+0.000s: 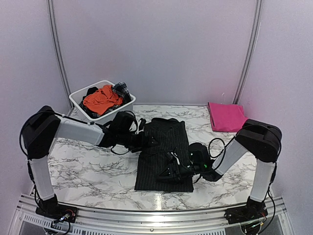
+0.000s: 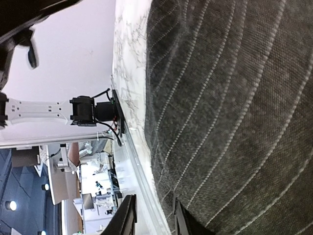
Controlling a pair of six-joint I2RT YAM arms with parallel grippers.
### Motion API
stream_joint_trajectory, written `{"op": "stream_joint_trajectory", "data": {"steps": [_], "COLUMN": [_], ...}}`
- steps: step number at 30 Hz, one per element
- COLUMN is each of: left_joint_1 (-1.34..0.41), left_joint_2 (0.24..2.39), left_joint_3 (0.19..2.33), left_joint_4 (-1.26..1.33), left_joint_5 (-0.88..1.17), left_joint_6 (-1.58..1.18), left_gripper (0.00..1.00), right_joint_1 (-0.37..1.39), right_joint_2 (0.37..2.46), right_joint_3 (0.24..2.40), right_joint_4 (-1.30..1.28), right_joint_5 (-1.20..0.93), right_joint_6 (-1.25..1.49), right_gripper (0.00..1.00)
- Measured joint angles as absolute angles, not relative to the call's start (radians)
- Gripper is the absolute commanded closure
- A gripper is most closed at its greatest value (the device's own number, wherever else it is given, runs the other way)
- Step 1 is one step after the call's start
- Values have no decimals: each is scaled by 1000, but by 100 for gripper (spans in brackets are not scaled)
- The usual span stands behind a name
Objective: Fold and stack the mixed laundry pile
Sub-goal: Fold the 2/3-rectangle-folded shirt at the center of the board.
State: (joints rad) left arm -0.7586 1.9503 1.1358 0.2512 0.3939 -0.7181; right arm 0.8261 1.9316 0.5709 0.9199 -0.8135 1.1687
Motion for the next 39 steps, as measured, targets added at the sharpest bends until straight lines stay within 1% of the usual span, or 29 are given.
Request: {"op": "stream_joint_trajectory", "data": {"steps": [1, 3, 8, 10, 12, 13, 14, 17, 19, 22, 23, 25, 28, 31, 33, 36, 39], "left_joint_1": [-758, -758, -758, -758, -758, -758, -758, -793, -873, -1089, -1159, -1274, -1415, -1467, -1480, -1484, -1484], "left_joint_2": [1898, 1778, 1451, 1341, 1257, 1229, 1205, 1184, 1193, 1246, 1269, 1313, 1411, 1505, 1556, 1637, 1701], "left_joint_3": [1125, 1105, 1049, 1011, 970, 958, 953, 962, 965, 946, 931, 893, 855, 854, 855, 868, 878], "left_joint_4": [231, 186, 115, 100, 80, 67, 43, -34, -80, -130, -139, -145, -147, -135, -122, -101, -70], "left_joint_5": [370, 312, 164, 98, 35, 16, 6, -45, -89, -171, -196, -248, -349, -412, -436, -463, -486], "left_joint_6": [-695, -638, -485, -440, -401, -380, -344, -224, -146, -39, -15, 26, 98, 157, 193, 247, 287], "left_gripper": [1, 1, 1, 1, 1, 1, 1, 1, 1, 1, 3, 9, 23, 39, 48, 55, 62], "right_joint_1": [827, 829, 829, 829, 829, 826, 822, 796, 756, 665, 643, 625, 644, 670, 680, 686, 686], "right_joint_2": [1913, 1839, 1637, 1559, 1489, 1459, 1436, 1377, 1377, 1427, 1460, 1536, 1622, 1695, 1744, 1805, 1870], "right_joint_3": [575, 614, 817, 903, 980, 1003, 1013, 1016, 1015, 1011, 1015, 1028, 1036, 1070, 1105, 1144, 1167], "right_joint_4": [893, 751, 355, 185, 34, -16, -45, -114, -128, -126, -131, -146, -171, -208, -216, -218, -220], "right_joint_5": [-810, -791, -676, -585, -474, -429, -398, -320, -332, -440, -479, -549, -628, -679, -698, -710, -710], "right_joint_6": [1168, 1118, 892, 772, 646, 599, 561, 476, 461, 443, 433, 417, 394, 371, 357, 335, 308], "right_gripper": [67, 61, 41, 30, 5, 2, 1, 1, 2, 15, 19, 27, 39, 46, 51, 57, 61]}}
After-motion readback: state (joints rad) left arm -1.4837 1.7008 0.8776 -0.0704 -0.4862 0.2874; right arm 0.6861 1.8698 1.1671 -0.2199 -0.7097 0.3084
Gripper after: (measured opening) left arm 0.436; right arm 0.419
